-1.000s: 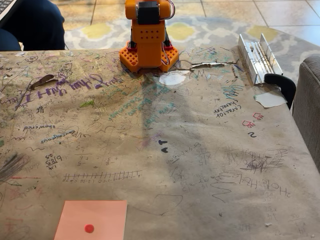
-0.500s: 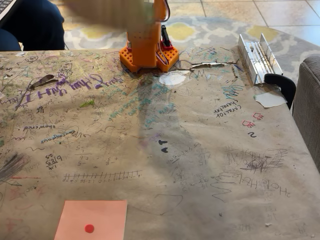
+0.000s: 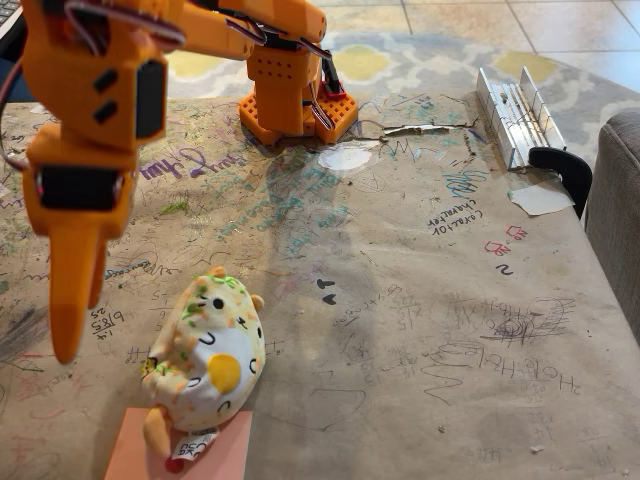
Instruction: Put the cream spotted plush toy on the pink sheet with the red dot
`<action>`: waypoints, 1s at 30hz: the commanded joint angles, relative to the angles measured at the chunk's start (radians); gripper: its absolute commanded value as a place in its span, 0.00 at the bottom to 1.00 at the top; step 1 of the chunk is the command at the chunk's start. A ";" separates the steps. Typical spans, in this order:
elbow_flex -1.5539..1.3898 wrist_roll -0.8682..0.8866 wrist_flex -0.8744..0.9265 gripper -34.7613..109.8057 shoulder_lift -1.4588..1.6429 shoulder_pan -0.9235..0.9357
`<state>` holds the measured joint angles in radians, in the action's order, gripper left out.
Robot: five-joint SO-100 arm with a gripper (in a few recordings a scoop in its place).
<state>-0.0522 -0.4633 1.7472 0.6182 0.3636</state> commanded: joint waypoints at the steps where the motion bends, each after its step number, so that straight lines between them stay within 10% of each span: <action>1: -0.051 -0.043 0.015 0.56 0.233 -0.017; 17: -2.146 -0.327 -0.518 0.57 1.551 -0.179; 30: -2.882 -0.107 -0.466 0.58 2.758 -0.301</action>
<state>-2.7872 -0.6090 1.2717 3.1370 0.0706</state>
